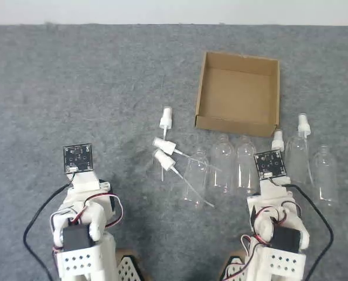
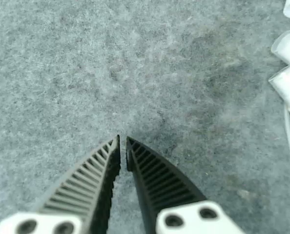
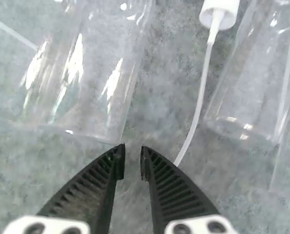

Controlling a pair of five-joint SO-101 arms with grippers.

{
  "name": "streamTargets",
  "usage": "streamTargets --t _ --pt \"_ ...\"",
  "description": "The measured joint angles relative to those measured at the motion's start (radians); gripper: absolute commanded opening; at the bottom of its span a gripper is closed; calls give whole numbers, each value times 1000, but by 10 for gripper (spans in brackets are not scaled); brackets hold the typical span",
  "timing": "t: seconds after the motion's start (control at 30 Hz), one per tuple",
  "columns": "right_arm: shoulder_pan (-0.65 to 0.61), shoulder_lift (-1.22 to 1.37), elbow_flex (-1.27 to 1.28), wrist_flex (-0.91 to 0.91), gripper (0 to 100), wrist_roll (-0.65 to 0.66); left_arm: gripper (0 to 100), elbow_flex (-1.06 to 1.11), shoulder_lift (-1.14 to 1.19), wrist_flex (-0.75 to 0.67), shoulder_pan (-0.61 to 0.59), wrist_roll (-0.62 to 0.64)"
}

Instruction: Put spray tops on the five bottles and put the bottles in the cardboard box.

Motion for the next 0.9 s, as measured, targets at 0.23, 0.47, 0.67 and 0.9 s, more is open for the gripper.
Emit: streamTargets --t 0.23,0.47,0.67,0.9 --pt "0 0 -17 -164 17 0 12 0 0 0 0 0" --pt "2 -2 -247 -54 39 0 12 0 0 0 0 0" --pt "84 120 -413 -38 138 46 12 0 0 0 0 0" --pt "227 635 -703 -100 154 127 12 0 0 0 0 0"
